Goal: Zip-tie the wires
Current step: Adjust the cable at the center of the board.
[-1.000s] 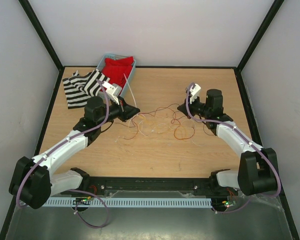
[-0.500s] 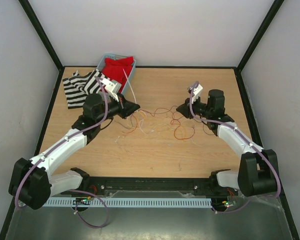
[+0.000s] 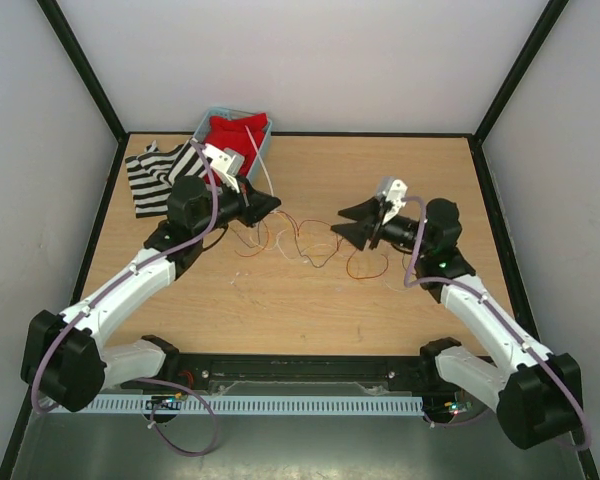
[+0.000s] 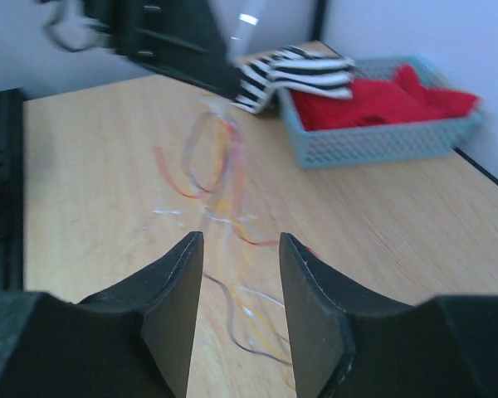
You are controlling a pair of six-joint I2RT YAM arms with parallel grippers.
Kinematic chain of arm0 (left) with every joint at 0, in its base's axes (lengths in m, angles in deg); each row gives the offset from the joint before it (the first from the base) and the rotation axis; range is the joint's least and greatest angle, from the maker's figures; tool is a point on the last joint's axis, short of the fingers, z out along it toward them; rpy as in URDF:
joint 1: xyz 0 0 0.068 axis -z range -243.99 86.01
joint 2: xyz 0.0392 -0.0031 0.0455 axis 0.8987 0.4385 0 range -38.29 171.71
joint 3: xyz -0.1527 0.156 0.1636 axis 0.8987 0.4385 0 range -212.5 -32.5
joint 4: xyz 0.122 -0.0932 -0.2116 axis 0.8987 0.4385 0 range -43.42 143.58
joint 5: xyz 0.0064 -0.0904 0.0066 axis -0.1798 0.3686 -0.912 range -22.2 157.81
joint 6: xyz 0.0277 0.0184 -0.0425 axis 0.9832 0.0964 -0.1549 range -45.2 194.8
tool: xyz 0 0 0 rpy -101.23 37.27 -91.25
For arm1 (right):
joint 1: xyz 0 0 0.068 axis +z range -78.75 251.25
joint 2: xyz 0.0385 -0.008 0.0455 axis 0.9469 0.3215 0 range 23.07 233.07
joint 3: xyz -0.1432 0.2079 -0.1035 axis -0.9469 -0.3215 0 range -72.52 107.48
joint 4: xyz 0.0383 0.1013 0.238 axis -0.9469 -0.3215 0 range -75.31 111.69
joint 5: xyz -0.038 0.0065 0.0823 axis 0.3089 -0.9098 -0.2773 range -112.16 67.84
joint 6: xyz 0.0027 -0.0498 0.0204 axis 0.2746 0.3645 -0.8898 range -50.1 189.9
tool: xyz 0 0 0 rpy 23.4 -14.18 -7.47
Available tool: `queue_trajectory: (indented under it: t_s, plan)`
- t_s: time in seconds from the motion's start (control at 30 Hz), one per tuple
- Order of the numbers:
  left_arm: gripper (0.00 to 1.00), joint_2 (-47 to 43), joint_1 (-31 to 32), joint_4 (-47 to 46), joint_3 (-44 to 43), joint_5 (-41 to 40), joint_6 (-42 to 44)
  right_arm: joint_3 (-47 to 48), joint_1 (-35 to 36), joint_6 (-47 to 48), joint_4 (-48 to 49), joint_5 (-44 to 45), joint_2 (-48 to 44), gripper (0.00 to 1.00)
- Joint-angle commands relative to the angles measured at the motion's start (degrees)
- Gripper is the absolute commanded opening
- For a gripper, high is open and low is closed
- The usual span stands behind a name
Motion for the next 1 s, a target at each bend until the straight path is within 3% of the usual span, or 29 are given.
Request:
queue_trajectory:
  t_s: [0.0,0.13,0.3,0.73,0.97]
  plan:
    - [0.00,0.15,-0.29,0.05,-3.15,-0.98,0.09,-3.24,7.82,1.01,8.62,-4.89,-0.77,0.51]
    - [0.00,-0.48,-0.31,0.23,-2.54,-0.95,0.21,-5.22,14.00,6.98,8.69,-0.76,2.31,0.45]
    - [0.00,-0.98,-0.32,0.26,-1.72,-0.83,0.19,-4.83,15.14,11.99,6.78,5.05,7.50,0.37]
    - [0.00,-0.83,-0.47,0.39,-1.85,0.48,-0.30,-2.66,15.30,28.60,-3.94,8.34,14.51,0.46]
    - [0.00,-0.71,-0.67,0.38,-2.09,0.73,-0.54,-1.37,15.42,30.74,-4.97,9.43,17.47,0.46]
